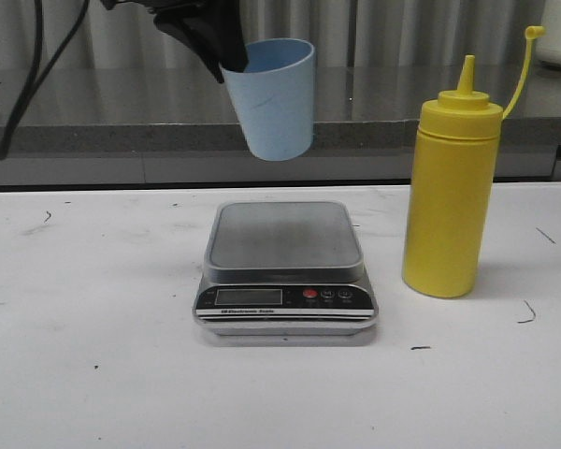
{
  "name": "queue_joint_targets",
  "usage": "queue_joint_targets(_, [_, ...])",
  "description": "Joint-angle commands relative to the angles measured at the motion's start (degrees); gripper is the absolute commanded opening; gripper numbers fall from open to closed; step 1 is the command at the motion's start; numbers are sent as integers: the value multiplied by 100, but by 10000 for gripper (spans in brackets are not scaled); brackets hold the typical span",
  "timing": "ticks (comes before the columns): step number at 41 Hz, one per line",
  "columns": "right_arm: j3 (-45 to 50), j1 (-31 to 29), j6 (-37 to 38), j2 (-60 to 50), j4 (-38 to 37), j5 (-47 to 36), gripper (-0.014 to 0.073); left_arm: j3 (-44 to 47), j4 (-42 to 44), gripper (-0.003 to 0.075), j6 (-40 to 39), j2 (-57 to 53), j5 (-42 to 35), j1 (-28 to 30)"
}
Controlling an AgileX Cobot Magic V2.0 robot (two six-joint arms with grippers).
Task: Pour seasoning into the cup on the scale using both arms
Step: 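Lift the blue cup with the left gripper and lower it onto the scale, then open the left gripper, release the cup, and raise the left arm away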
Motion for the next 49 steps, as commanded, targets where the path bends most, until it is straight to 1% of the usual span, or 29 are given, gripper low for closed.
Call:
queue_joint_targets(1, [-188, -33, -63, 13, -39, -359, 497, -412, -46, -20, -27, 40, -198, -67])
queue_joint_targets(6, [-188, -33, -63, 13, -39, -359, 497, -772, -46, -20, -37, 505, 195, -67])
queue_joint_targets(9, [-188, -33, -63, 13, -39, -359, 497, -841, -9, -20, -37, 672, 339, -67])
queue_joint_targets(15, [-188, -33, -63, 13, -39, -359, 497, -855, 4, -20, -37, 885, 351, -67])
queue_joint_targets(24, [-188, -33, -63, 13, -39, -359, 497, -863, 89, -14, -37, 896, 334, -67])
queue_joint_targets(27, [-188, -33, -63, 13, -39, -359, 497, -863, 89, 25, -37, 896, 334, -67])
queue_joint_targets(31, [-188, -33, -63, 13, -39, -359, 497, -863, 89, 152, -37, 896, 334, -67])
queue_joint_targets(32, [-188, -33, -63, 13, -39, -359, 497, -863, 89, 199, -37, 896, 330, -67])
queue_joint_targets(35, [-188, -33, -63, 13, -39, -359, 497, -863, 89, 302, -37, 896, 330, -67])
queue_joint_targets(37, [-188, -33, -63, 13, -39, -359, 497, -863, 89, 338, -37, 873, 330, -67])
queue_joint_targets(42, [-188, -33, -63, 13, -39, -359, 497, -863, 211, 347, -37, 757, 418, -67])
queue_joint_targets(49, [-188, -33, -63, 13, -39, -359, 497, -785, 436, 347, -37, 202, 461, -67])
